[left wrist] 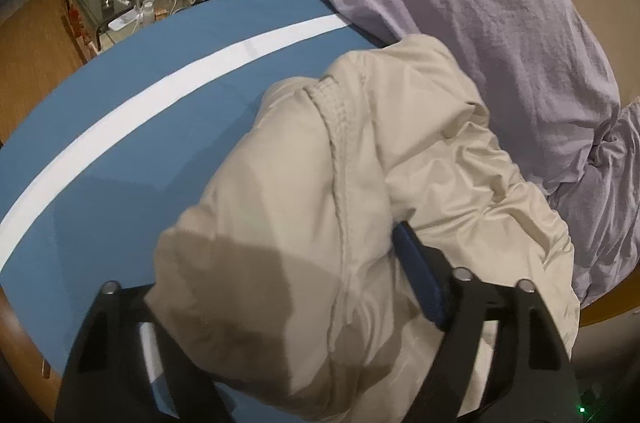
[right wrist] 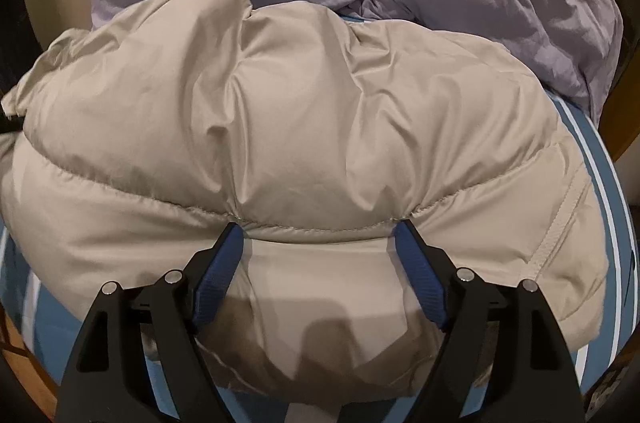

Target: Fold large clothes

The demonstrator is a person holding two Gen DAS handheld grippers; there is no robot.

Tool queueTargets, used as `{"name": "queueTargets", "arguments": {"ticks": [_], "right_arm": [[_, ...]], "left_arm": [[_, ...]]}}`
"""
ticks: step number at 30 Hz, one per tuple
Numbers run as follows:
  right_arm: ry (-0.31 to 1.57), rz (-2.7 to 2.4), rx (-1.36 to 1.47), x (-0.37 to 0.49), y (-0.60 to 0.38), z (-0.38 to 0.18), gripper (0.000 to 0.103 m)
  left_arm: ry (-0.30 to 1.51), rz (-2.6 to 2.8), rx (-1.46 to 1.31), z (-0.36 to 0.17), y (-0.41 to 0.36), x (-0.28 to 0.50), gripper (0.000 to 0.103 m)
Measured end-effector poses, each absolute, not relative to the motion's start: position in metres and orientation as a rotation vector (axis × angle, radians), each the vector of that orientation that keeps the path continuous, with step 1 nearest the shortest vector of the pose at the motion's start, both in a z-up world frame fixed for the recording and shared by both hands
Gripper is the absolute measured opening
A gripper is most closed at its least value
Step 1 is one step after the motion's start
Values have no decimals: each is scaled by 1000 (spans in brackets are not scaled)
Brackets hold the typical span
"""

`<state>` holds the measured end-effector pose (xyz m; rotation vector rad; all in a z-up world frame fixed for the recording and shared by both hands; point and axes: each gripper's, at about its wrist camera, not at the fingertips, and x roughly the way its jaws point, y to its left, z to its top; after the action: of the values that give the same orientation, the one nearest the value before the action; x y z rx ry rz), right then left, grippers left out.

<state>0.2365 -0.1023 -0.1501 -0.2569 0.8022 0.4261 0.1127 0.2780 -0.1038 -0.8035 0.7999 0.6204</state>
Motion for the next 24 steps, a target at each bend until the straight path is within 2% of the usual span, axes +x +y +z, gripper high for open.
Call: {"name": "queueTargets", "arguments": {"ticks": [5,8,13,24], "right_arm": [[793,425,-260,236,-102,-152,80],[790,423,-260,237,-102,-152,80],[788,418,-266,236,-102,-153,80],[794,419,-262,239,-104,-152,80]], "left_arm": [[770,582,-807,-92,277,112,43],[748,554,-814,-82,276,111,35],[686,486,-816,-55,265,113,29],[572,199,-721,28,188,145,29]]}}
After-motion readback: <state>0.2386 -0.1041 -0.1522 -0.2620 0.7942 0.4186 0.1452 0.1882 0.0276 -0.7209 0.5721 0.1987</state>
